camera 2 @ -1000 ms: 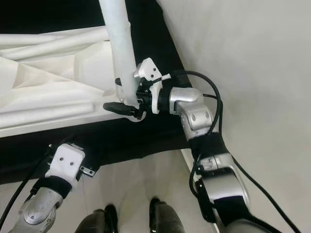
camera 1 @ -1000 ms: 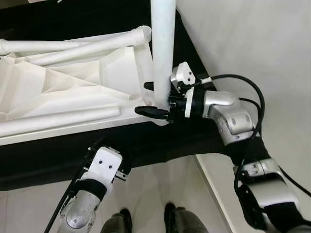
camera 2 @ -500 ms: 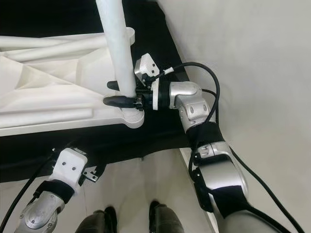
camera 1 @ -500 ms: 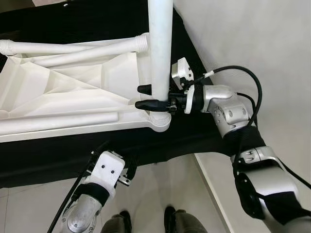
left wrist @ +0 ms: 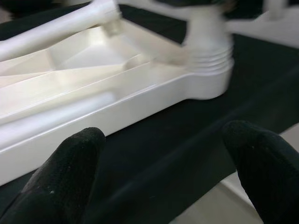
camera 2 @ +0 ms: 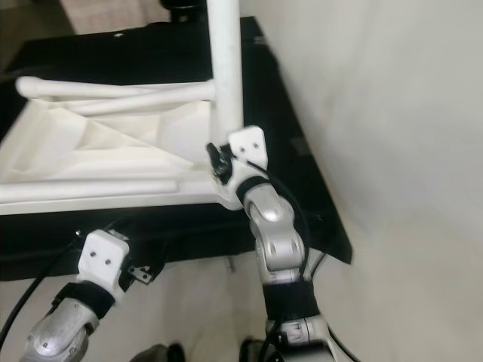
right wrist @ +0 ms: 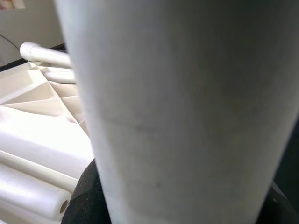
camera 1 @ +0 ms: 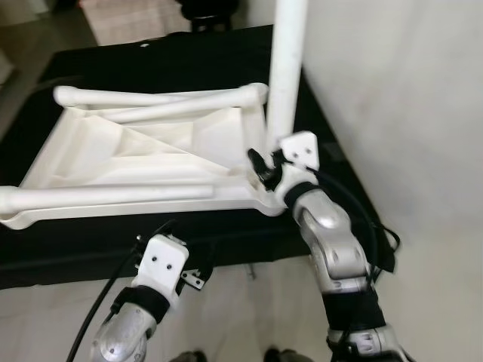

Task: Building children table

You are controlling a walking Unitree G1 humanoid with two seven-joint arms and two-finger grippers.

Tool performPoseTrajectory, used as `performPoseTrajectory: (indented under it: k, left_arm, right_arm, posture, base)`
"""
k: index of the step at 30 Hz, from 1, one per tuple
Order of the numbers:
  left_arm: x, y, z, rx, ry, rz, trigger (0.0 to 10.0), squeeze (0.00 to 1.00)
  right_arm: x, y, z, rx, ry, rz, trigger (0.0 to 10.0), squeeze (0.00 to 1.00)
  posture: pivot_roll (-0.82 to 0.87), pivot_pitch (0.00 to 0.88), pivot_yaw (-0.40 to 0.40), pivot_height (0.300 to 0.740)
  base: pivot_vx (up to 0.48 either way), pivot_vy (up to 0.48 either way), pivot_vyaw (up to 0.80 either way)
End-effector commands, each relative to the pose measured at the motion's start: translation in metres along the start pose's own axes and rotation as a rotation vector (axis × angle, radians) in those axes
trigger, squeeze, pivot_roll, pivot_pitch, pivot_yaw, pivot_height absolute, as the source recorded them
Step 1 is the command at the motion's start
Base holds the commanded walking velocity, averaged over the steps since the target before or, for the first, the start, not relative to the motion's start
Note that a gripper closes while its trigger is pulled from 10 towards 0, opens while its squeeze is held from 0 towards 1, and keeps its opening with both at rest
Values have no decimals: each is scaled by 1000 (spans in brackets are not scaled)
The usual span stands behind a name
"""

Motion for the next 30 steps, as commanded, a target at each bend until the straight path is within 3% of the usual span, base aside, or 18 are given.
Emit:
performPoseTrajectory:
  k: [1,2,3,5,9,10,11,12,14,23,24,30]
  left_arm:
    - [-3,-3,-1,-62,5,3,10000,0]
    - [-3,-3,-1,-62,5,3,10000,0]
    - [-4,-7,-2,-131,10,-15,10000,0]
    - [-6,-17,-4,-260,32,-70,10000,0]
    - [-9,-27,-6,-319,63,-137,10000,0]
    - [-10,-27,-7,-323,69,-141,10000,0]
    - [-10,-27,-7,-323,69,-141,10000,0]
    - [-9,-26,-9,-311,71,-142,10000,0]
    - [-9,-22,-13,-313,75,-151,10000,0]
    - [-2,-25,-11,-374,82,-248,10000,0]
    - [-2,-26,-11,-387,84,-257,10000,0]
    - [1,-26,-10,-410,85,-268,10000,0]
  right_arm:
    - [0,26,-29,60,126,176,10000,0]
    - [0,26,-29,60,126,176,10000,0]
    - [0,28,-24,88,91,251,10000,1000]
    - [-1,30,-13,117,30,333,10000,1000]
    - [1,26,3,133,-64,439,10000,1000]
    - [2,22,8,104,-104,500,10000,710]
    - [2,22,8,104,-104,500,10000,710]
    - [0,19,15,88,-156,592,10000,0]
    - [-2,12,24,69,-223,746,10000,0]
    - [1,1,32,26,-270,934,10000,0]
    - [1,0,34,29,-269,964,0,0]
    - [2,-6,35,9,-266,1028,0,0]
  posture:
    - [-47,156,-5,740]
    - [-47,156,-5,740]
    - [-44,152,-6,740]
    - [-36,150,-7,740]
    - [-34,149,-8,740]
    - [-27,144,-10,740]
    - [-27,144,-10,740]
    - [-25,143,-10,740]
    - [-18,143,-10,740]
    - [8,144,-26,740]
    - [7,144,-23,740]
    - [5,145,-24,740]
  base:
    - [0,0,0]
    - [0,0,0]
    - [0,0,0]
    - [0,0,0]
    - [0,0,0]
    - [0,0,0]
    - [0,0,0]
    - [0,0,0]
    - [0,0,0]
    - [0,0,0]
    - [0,0,0]
    - [0,0,0]
Point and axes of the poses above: a point about 5 cm out from each wrist's last joint towards the gripper, its own x axis pointing out of the wrist towards the gripper, its own z axis along the axis of the wrist's last joint, y = z × x, the point moved 2 cm from there along x, pointing out of the wrist towards the gripper, and after that the axes turned 15 degrees about -x, right-handed, at the moved point
